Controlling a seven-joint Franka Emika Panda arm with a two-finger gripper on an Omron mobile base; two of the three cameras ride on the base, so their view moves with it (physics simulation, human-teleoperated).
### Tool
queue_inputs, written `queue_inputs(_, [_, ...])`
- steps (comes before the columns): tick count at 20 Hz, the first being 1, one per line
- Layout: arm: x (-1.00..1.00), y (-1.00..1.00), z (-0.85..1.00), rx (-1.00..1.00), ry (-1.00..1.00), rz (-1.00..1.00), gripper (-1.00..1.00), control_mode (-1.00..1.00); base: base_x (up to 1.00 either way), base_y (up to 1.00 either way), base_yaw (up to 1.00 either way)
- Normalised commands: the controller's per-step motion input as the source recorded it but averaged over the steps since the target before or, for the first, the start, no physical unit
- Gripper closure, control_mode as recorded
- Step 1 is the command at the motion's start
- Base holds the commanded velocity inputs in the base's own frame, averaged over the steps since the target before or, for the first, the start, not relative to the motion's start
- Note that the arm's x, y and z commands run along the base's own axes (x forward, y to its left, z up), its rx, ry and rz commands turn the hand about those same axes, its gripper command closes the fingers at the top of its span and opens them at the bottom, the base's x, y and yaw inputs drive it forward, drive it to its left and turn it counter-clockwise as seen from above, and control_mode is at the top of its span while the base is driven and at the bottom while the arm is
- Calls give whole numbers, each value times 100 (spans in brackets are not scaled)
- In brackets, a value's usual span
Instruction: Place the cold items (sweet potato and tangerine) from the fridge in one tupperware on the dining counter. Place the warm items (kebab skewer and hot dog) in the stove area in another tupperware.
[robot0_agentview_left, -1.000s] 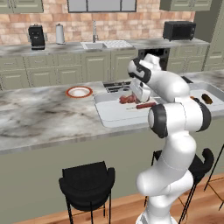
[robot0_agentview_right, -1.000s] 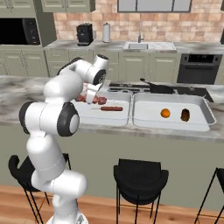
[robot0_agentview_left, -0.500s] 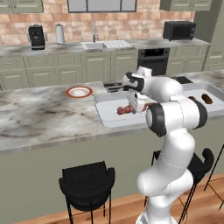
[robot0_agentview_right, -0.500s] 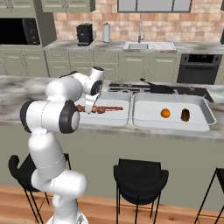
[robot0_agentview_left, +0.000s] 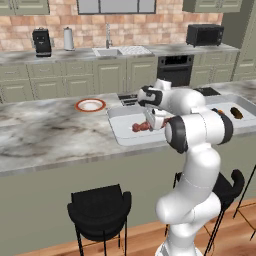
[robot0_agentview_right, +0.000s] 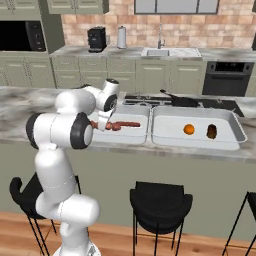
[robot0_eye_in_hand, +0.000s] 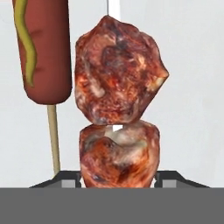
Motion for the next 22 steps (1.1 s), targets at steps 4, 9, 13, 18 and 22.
queue_inputs(4, [1,0,8,-3,3,0,-100,-100,0,0,0])
queue_inputs(9, [0,0,35,-4,4,0,-100,-100,0,0,0])
queue_inputs(13, [0,2,58,-3,2,0,-100,-100,0,0,0])
queue_inputs(18, [-60,1,70,-9,-6,1,-100,-100,0,0,0])
queue_inputs(22, [-100,0,57,-13,-26,24,-100,-100,0,0,0])
